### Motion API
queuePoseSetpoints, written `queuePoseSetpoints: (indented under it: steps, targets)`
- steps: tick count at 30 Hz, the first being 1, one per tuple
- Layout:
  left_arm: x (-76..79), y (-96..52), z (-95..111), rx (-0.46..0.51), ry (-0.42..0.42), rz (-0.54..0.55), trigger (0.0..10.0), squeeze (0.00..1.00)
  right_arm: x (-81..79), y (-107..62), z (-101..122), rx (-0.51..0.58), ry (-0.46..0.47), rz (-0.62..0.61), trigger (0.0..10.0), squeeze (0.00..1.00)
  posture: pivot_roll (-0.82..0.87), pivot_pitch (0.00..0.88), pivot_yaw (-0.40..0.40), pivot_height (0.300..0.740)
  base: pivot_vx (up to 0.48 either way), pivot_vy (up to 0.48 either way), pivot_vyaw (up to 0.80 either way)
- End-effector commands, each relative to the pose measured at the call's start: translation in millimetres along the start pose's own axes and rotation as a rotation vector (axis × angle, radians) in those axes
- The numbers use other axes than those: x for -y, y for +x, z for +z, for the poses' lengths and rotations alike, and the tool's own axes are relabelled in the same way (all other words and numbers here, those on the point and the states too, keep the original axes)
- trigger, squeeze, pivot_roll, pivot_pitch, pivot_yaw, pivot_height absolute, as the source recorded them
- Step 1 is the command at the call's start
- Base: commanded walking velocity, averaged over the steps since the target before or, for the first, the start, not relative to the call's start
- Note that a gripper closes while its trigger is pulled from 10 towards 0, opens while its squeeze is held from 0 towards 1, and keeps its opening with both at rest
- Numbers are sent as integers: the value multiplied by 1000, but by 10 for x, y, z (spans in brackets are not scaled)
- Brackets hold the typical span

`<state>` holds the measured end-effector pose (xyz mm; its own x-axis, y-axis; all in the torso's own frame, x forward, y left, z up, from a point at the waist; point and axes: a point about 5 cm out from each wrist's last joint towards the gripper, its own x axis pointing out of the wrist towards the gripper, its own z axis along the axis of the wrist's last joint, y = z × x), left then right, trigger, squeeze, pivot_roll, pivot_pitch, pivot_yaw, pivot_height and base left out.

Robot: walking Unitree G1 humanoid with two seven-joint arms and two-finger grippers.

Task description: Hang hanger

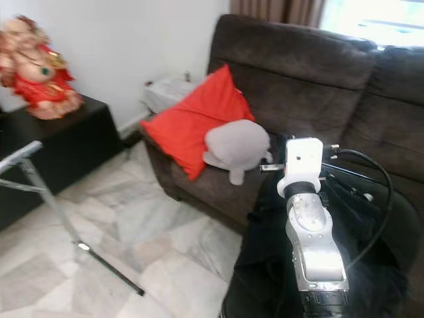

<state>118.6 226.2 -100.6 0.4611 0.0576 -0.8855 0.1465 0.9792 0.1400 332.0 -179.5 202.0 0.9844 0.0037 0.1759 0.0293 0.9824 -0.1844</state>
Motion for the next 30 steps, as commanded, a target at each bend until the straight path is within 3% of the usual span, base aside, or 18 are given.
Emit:
queuePoseSetpoints:
  steps: [1,18,21,30]
  targets:
    - [-42,-16,-63,-23,-8,14,10000,0,-99,23,11,3,-4,53,10000,0,34,0,23,740,0,0,794]
    - [-33,-1,-8,-11,-34,22,10000,0,-462,-4,116,56,59,363,10000,0,42,0,10,740,0,0,795]
    - [-28,2,5,-7,-40,22,10000,0,-604,-49,197,98,101,492,10000,0,42,0,5,740,0,0,800]
    - [-14,10,28,-4,-51,24,10000,0,-813,-193,300,158,174,725,10000,0,42,0,-2,740,0,0,800]
